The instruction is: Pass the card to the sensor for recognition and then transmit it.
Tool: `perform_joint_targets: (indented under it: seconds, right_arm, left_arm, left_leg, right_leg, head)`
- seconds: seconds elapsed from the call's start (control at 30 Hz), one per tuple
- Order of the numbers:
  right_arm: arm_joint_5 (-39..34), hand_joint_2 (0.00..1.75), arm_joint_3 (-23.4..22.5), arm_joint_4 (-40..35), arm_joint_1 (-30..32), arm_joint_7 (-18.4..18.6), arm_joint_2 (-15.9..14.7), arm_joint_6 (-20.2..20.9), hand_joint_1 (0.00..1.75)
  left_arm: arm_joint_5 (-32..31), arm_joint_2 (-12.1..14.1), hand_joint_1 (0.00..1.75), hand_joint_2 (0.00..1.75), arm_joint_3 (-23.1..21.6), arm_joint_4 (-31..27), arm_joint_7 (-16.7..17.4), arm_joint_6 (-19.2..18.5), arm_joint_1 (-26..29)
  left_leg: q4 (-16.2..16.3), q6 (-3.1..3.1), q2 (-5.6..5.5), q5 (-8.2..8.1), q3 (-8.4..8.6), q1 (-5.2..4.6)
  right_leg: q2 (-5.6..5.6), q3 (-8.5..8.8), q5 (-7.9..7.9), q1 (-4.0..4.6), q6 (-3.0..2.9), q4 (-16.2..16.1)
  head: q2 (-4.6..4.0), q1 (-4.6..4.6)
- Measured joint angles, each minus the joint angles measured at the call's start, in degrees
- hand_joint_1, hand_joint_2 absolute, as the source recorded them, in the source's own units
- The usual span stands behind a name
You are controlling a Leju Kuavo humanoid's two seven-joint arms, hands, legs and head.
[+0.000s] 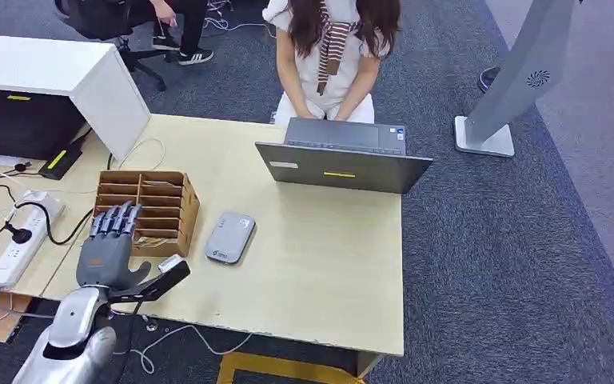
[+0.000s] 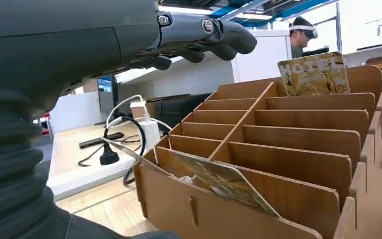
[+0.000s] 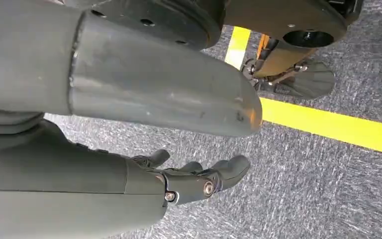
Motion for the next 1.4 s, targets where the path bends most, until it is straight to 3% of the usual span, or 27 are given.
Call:
perform_joint_targets:
  seconds: [0.37,1.03,1.07,1.4]
  right_arm:
    - [0.68,0.0,0.39,0.0,-0.77,0.37,0.5,0.59,0.0]
    - [1.42,0.0,0.42,0.0,-0.88,0.52,0.52,0.61,0.0]
    - [1.44,0.0,0.42,0.0,-0.88,0.55,0.52,0.61,0.0]
    - [1.51,0.0,0.42,0.0,-0.88,0.52,0.52,0.57,0.0]
  left_arm:
    - [-1.49,-2.17,0.0,1.75,-0.59,3.83,-0.31,0.59,-3.51]
    - [-1.27,-2.82,0.0,1.75,-0.61,7.24,0.72,0.57,-3.88]
    - [-1.27,-2.84,1.75,1.75,-0.61,7.28,0.72,0.55,-3.88]
    - [0.17,-3.02,1.75,1.75,-0.61,7.48,-0.24,1.18,-3.88]
  left_leg:
    - [0.0,0.0,0.01,0.0,0.0,0.0]
    - [0.0,0.0,0.01,0.0,0.0,0.0]
    - [0.0,0.0,0.01,0.0,0.0,0.0]
    - [0.0,0.0,0.01,0.0,0.0,0.0]
  right_leg:
    - [0.01,-0.01,0.01,0.0,0.0,0.0]
    - [0.01,-0.02,0.0,0.0,0.0,0.0]
    - [0.01,-0.02,0.0,0.0,0.0,0.0]
    - [0.01,-0.02,0.0,0.0,0.0,0.0]
  head:
    - [0.0,0.0]
    - [0.0,0.0]
    - [-0.02,0.0]
    - [0.0,0.02]
